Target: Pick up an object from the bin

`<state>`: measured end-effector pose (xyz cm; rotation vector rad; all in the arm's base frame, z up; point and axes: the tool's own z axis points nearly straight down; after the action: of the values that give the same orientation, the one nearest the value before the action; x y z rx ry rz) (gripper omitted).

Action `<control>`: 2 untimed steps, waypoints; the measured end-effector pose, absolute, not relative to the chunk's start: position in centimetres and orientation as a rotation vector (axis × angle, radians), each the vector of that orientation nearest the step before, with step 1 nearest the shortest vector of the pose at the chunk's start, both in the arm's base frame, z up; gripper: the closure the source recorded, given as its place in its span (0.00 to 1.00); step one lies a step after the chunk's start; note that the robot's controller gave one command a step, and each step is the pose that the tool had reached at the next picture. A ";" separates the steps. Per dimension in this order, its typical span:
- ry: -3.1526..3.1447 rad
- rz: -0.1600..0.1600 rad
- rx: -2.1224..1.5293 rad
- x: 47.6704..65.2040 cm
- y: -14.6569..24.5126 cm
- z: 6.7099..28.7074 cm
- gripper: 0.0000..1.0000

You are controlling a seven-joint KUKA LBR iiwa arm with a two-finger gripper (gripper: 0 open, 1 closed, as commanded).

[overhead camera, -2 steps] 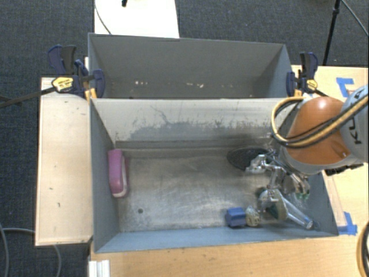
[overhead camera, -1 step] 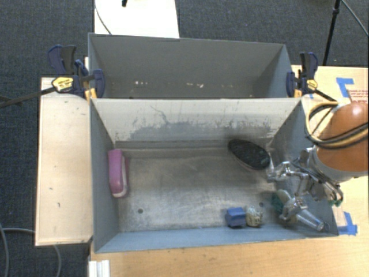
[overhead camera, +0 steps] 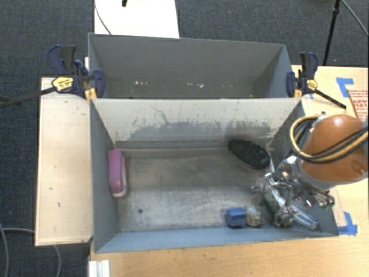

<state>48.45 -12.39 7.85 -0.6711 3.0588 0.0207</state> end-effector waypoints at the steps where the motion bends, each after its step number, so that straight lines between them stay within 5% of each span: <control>1: 3.125 -0.001 -0.183 48.2 -12.1 7.3 0.00; 2: 2.859 0.002 -1.291 48.7 -11.8 9.1 0.00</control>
Offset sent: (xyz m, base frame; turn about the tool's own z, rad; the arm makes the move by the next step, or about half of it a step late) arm -0.0068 0.0017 -0.0085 0.3161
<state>48.71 -11.76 9.14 -1.2912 2.8589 0.0021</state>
